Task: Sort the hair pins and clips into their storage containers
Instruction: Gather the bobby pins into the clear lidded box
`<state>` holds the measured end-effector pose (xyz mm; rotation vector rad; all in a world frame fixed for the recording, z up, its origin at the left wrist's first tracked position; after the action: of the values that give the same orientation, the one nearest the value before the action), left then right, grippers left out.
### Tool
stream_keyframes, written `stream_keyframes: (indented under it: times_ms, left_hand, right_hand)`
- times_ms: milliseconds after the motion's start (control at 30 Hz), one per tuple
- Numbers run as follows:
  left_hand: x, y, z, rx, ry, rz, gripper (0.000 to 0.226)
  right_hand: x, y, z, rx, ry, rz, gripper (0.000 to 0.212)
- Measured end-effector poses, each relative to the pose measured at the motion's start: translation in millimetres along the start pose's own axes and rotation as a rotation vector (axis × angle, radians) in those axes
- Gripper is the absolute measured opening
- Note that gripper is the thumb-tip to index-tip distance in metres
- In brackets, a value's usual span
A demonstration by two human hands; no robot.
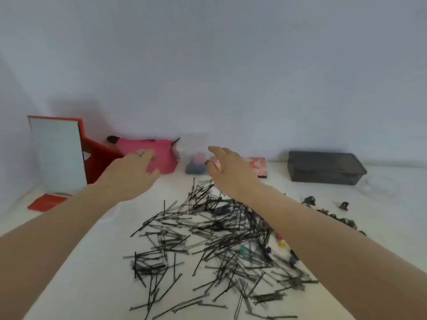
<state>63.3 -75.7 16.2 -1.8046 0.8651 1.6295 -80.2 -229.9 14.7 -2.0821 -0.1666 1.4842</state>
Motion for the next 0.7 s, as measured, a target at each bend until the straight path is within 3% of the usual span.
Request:
stream_keyframes:
  times_ms: [133,200,267,333,433,500,700]
  left_hand:
    - [40,-67,41,-0.156,-0.28,0.033,0.058]
    - [60,-88,66,-0.19,-0.455,-0.002,0.075]
    - [70,-104,80,-0.184,-0.53,0.023,0.099]
    - [75,-113,89,-0.126,-0.528,0.008,0.109]
    - [72,-104,85,0.018,-0.324,-0.202,0.083]
    - [66,-88,82,0.099,-0.209,-0.36,0.068]
    - [64,-42,77,0.22,-0.129,-0.562,0.055]
  right_hand:
    - [37,-12,9,0.1,-0.036,-0.184,0.038]
    - [59,-21,10,0.156,-0.089,-0.306,0.039]
    - [78,-31,9,0.245,-0.132,-0.492,0.042]
    - [104,-45,11,0.349,-0.211,-0.708,0.04]
    - [140,-75,21,0.459,-0.351,-0.928,0.043]
    - [157,-89,26,0.506,-0.409,-1.007,0.047]
    - [190,-93,23,0.563,-0.424,-1.098,0.055]
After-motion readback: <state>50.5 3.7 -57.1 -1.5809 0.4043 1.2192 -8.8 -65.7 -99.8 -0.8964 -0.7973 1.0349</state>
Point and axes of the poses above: each hand's wrist, its own z-axis away from the middle knuckle, its own x-axis out of the palm, y = z × x, the point moved 10 cm from there along -z, towards the middle knuckle, and after that the axes turned 3 degrees about -y, right-handed, at the moved point
